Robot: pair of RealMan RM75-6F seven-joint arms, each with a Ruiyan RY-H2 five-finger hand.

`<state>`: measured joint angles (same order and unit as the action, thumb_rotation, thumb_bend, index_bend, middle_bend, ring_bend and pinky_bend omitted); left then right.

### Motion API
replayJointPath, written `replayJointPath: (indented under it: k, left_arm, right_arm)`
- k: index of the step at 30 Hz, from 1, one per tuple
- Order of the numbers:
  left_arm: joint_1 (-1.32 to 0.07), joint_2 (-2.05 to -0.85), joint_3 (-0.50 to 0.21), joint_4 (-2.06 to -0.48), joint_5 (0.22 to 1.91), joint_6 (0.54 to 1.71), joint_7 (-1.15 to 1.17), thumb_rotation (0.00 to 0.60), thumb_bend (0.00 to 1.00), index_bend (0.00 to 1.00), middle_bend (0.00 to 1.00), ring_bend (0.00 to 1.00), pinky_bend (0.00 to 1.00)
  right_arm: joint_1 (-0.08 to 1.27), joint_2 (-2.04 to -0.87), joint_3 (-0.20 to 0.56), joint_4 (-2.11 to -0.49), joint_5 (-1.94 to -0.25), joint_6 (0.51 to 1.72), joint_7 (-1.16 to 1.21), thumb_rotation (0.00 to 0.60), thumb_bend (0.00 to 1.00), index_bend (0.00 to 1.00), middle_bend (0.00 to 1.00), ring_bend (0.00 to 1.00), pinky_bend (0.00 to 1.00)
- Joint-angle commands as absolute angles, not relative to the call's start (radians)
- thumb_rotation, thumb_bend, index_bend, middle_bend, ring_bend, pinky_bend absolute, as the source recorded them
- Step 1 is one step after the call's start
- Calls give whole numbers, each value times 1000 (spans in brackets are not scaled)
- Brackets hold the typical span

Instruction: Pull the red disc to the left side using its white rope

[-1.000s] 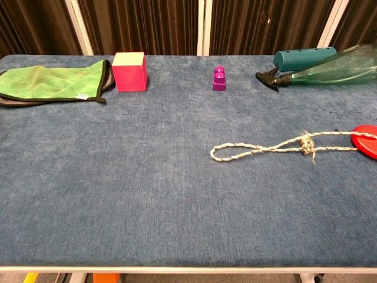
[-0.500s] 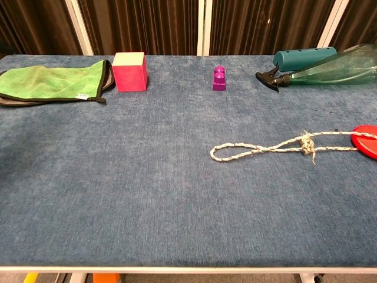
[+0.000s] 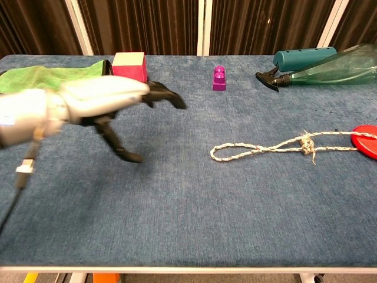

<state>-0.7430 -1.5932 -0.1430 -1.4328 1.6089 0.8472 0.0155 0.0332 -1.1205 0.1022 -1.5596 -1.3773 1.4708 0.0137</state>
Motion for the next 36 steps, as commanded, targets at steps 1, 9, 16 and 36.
replayJointPath:
  k: [1,9,16,36]
  left_arm:
    - [-795,-1646,-155,-1384,1584,805,-22,600,157,154,138,43,212]
    - [-862,-1715,-135,-1321,1597,788,-59,600,175,154,172,43,212]
    - [-906,-1781,-111,-1247,1594,771,-87,600,191,154,175,43,212]
    - [-924,-1750,-62,-1268,1565,785,-36,600,213,154,772,232,205]
  right_arm:
    - [34,-1125,102,-1552,-1377,1468,19,600,229,0,0,0,0]
    - [31,-1130,104,-1537,-1374,1467,31,600,229,0,0,0,0]
    - [26,-1126,109,-1534,-1372,1475,46,600,229,0,0,0,0]
    - [24,-1138,114,-1512,-1365,1468,58,600,231,0,0,0,0]
